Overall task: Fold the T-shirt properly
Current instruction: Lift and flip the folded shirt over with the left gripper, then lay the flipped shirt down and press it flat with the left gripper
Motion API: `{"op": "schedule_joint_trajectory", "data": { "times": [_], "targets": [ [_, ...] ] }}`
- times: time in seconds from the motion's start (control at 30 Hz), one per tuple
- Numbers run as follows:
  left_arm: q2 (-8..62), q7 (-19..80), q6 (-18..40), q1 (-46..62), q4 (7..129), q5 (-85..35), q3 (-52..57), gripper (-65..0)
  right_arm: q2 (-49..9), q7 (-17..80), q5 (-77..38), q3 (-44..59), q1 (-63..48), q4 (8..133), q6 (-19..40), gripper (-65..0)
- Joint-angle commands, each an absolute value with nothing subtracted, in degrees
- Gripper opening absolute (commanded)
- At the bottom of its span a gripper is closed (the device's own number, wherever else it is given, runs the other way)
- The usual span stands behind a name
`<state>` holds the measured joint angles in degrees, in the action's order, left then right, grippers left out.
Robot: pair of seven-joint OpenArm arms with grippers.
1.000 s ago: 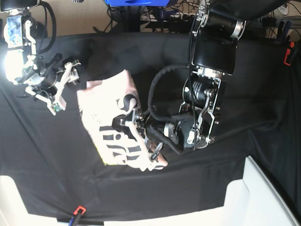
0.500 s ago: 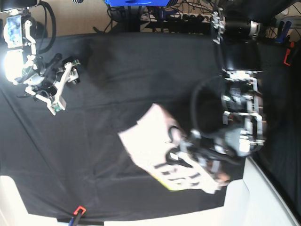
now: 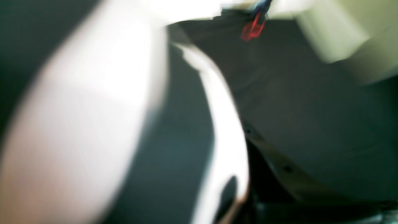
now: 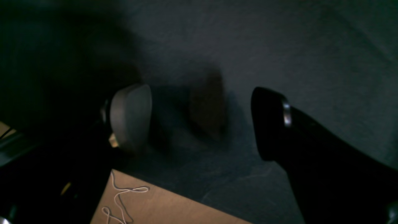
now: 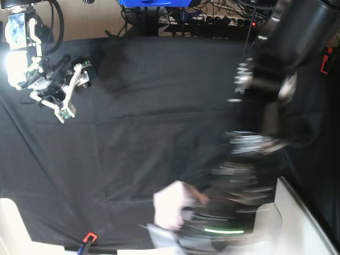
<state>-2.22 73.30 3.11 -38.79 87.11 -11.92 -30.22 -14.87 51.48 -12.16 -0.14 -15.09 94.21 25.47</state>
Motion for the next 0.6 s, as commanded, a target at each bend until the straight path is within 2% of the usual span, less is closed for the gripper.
{"op": "schedule_joint_trajectory", "data": {
  "times": [0.0,0.1,0.17,0.23,0.3,0.33,0.43,0.57],
  "targets": [
    [-4.88,71.87,3.12,-40.4,86.55,-3.74,-44.18,-65.0,-15.52,50.68,-12.62,0.13,-14.99,95.08,25.27,-17.0],
    [-9.0,71.87,3.47,-38.29,73.8,24.75,-71.78,-65.0,-15.52,50.68,-12.62,0.22,-15.34,95.08,25.27,-17.0],
    [-9.0,71.69,4.26,-35.03,61.67,37.32,-84.62,-65.0,-15.52,50.68,-12.62,2.07,-16.4,95.34,25.27,-17.0],
    [-9.0,69.49,7.43,-31.96,52.18,41.19,-85.0,-65.0,-15.34,50.68,-12.62,5.41,-16.92,95.6,25.27,-17.0],
    [-9.0,67.03,8.66,-30.55,48.04,40.48,-85.0,-65.0,-15.16,50.77,-12.62,9.98,-17.71,95.6,25.27,-17.0],
    [-9.0,65.98,8.66,-29.85,46.64,40.13,-81.19,-65.0,-14.99,50.77,-12.62,13.05,-18.24,95.69,25.27,-17.0],
    [-9.0,64.66,8.66,-27.82,45.76,40.4,-72.75,-65.0,-11.82,50.86,-12.97,23.6,-21.49,98.15,25.54,-17.0],
    [-9.0,66.33,8.66,-25.54,46.2,40.4,-72.75,-65.0,-7.43,50.86,-13.05,33.89,-23.43,104.66,25.71,-17.0]
  ]
}}
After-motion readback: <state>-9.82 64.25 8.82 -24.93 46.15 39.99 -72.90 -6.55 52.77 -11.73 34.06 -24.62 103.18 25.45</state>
